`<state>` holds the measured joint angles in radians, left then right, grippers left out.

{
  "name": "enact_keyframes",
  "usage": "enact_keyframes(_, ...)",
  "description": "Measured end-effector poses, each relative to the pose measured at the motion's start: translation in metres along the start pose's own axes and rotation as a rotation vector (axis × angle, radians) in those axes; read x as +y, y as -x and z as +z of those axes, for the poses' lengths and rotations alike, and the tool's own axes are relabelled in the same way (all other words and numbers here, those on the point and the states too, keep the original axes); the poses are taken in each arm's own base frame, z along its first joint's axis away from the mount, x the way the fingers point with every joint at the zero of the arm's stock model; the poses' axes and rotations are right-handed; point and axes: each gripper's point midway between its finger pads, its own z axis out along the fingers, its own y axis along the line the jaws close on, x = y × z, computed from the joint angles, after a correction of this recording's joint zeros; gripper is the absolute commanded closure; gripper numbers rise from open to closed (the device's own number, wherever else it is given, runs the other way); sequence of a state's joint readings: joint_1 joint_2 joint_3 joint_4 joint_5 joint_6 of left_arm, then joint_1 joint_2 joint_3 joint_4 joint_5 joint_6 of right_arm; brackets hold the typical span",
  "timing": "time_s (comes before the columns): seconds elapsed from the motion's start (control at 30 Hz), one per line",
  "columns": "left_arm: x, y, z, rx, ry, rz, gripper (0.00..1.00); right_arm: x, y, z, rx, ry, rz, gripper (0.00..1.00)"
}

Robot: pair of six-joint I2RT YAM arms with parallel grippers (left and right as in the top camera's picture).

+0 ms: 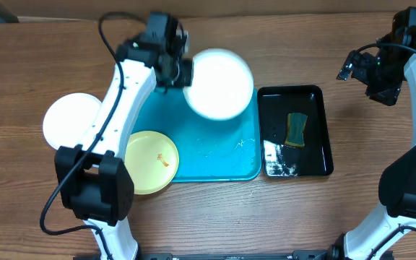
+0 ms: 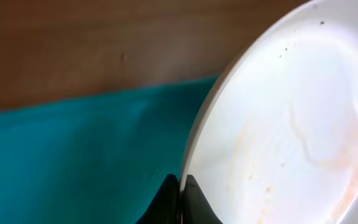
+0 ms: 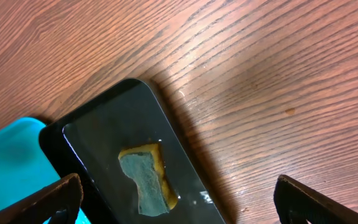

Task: Clean dirty plates on tray and stack at the side
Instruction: 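Lift the white plate with the left gripper and carry it left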

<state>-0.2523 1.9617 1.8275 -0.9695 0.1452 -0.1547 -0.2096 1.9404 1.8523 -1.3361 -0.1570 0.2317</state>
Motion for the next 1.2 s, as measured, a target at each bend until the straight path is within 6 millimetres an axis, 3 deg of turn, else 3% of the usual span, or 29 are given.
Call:
enact_keyframes(0.03, -0.007, 0.013, -0.009, -0.043, -0.01, 0.009, 0.96, 0.0, 0.0, 0.0, 0.0, 0.0, 0.0, 0.0)
enact_keyframes(0.17, -0.025, 0.025, -0.015, -0.091, -0.029, 0.02, 0.96, 0.0, 0.0, 0.0, 0.0, 0.0, 0.0, 0.0)
enact_keyframes(0.33, -0.056, 0.018, -0.011, -0.105, 0.029, 0.047, 0.96, 0.0, 0.0, 0.0, 0.0, 0.0, 0.0, 0.0)
enact_keyframes(0.53, -0.113, 0.0, -0.014, -0.183, 0.215, 0.196, 0.96, 0.0, 0.0, 0.0, 0.0, 0.0, 0.0, 0.0)
enact_keyframes(0.63, -0.142, -0.01, -0.025, -0.258, 0.334, 0.29, 0.96, 0.0, 0.0, 0.0, 0.0, 0.0, 0.0, 0.0)
enact_keyframes(0.83, -0.187, -0.018, -0.068, -0.486, 0.581, 0.439, 0.96, 0.0, 0.0, 0.0, 0.0, 0.0, 0.0, 0.0)
enact_keyframes(1.0, -0.203, -0.019, -0.097, -0.599, 0.723, 0.51, 0.96, 0.0, 0.0, 0.0, 0.0, 0.0, 0.0, 0.0)
enact_keyframes(1.2, -0.199, -0.016, -0.109, -0.622, 0.808, 0.537, 0.96, 0.0, 0.0, 0.0, -0.001, 0.001, 0.0, 0.0)
